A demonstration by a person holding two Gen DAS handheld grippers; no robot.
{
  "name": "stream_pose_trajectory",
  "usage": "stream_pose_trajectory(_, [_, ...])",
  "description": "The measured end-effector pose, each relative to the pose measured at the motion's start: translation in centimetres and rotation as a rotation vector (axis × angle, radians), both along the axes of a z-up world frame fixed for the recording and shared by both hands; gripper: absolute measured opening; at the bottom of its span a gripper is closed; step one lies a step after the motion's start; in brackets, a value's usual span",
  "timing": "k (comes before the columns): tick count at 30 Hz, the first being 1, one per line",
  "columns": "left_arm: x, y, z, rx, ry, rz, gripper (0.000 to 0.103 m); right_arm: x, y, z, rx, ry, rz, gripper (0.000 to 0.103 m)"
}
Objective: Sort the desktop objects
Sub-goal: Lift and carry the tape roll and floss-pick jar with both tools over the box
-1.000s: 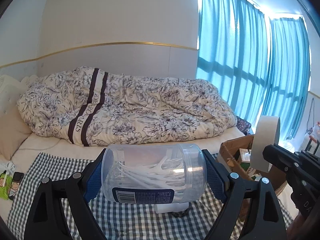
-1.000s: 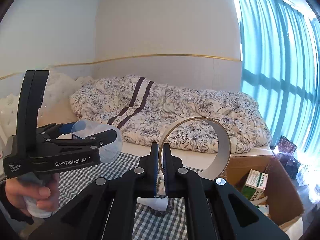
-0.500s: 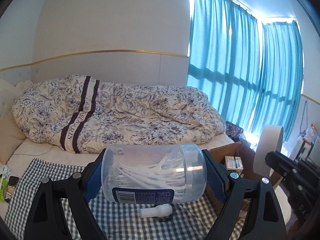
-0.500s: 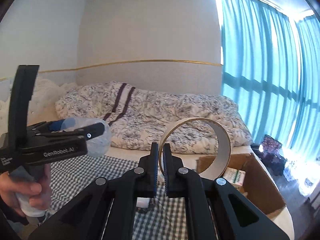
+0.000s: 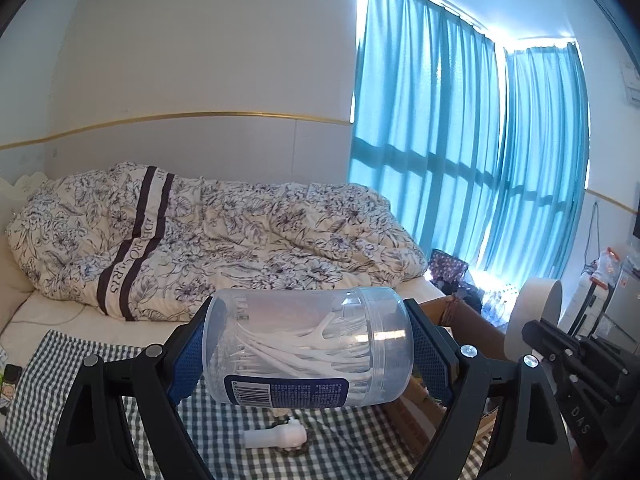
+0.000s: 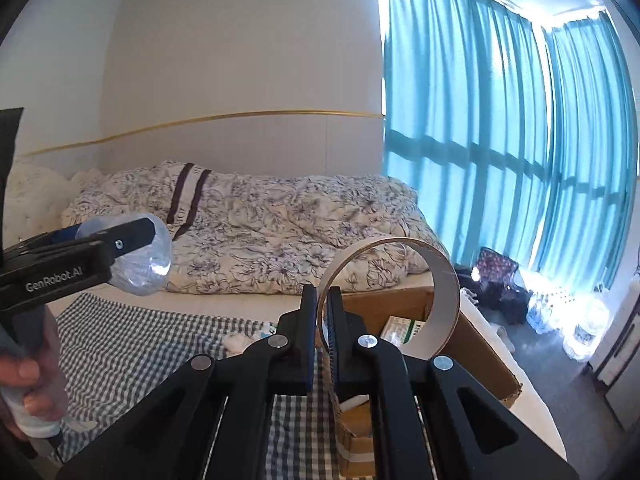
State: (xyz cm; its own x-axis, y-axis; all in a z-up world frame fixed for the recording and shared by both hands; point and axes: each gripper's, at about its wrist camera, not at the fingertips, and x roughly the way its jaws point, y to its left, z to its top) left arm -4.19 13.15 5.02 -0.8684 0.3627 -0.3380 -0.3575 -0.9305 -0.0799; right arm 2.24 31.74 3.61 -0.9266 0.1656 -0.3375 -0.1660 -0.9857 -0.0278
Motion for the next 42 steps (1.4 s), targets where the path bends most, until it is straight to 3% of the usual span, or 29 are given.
stream_pose_trajectory(17, [-1.7, 8.6, 0.1, -0.028, -0.008, -0.119, 0.089, -1.7, 7.9, -0.1, -0.040, -0.090, -0.120, 0.005])
stream_pose_trajectory(28, [-2.8, 14.5, -2.5, -0.070, -0.047, -0.219, 0.089, -3.4, 11.6, -3.7, -0.091, -0.189, -0.135, 0.006])
stream_pose_trajectory(42, [-4.6, 19.2, -6.0, -0.128, -0.095, -0.273, 0.089, -5.6, 14.9, -8.6, -0.161, -0.296, -0.138, 0.006])
